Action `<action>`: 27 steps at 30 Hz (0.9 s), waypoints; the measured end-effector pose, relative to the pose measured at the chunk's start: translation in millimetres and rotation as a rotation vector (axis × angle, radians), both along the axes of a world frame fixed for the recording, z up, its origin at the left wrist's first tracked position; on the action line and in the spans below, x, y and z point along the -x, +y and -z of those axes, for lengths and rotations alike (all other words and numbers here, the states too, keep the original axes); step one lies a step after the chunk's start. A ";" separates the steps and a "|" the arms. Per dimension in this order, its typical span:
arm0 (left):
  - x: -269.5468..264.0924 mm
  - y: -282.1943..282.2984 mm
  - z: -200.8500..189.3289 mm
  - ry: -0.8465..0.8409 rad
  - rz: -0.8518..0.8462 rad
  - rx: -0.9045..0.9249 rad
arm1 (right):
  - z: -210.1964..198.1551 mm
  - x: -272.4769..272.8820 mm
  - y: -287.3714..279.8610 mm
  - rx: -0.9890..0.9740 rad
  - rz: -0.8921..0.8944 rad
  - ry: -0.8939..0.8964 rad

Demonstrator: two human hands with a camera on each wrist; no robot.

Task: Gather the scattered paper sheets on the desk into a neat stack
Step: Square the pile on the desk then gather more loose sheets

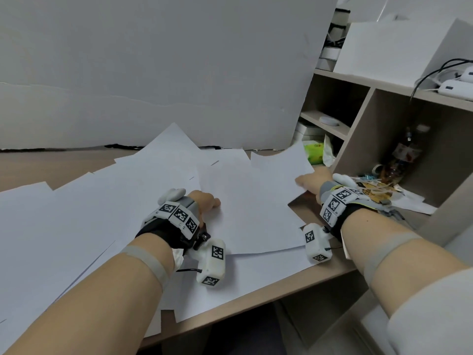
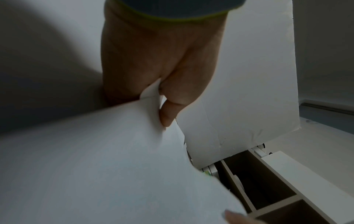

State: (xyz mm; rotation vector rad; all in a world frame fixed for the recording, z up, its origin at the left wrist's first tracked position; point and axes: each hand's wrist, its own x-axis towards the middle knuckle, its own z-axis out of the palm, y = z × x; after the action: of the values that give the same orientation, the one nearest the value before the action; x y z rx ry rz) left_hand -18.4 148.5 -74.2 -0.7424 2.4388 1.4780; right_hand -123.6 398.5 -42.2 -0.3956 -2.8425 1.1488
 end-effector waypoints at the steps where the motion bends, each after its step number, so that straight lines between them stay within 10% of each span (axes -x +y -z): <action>1: -1.3 -0.4 -4.8 -0.005 0.149 0.155 | -6.0 2.0 -3.5 0.018 -0.009 0.074; 6: 4.9 -7.4 -9.2 0.065 0.167 0.219 | -49.8 -17.2 -31.7 -0.062 -0.119 0.347; 9: 18.0 -15.7 -0.7 0.157 -0.240 -0.610 | -67.5 -34.5 -56.4 -0.235 -0.208 0.430; 11: 21.0 -22.7 4.0 0.259 -0.358 -0.809 | -67.0 -43.1 -72.1 -0.328 -0.299 0.450; 19: 2.4 -45.6 8.6 0.317 -0.365 -0.459 | -29.5 -71.4 -132.7 -0.468 -0.758 0.197; 21: -1.3 -45.8 12.9 0.222 -0.281 -0.120 | -19.3 -78.9 -140.9 -0.491 -0.840 0.146; 27: 4.9 -60.7 20.3 0.245 -0.484 -0.943 | 1.0 -86.9 -157.3 -0.460 -0.948 0.026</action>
State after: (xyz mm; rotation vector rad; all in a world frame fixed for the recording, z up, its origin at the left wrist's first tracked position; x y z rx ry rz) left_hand -23.4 87.8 -94.5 -0.9592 1.3784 2.6910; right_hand -36.7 241.2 -43.2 1.0641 -3.1512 0.4458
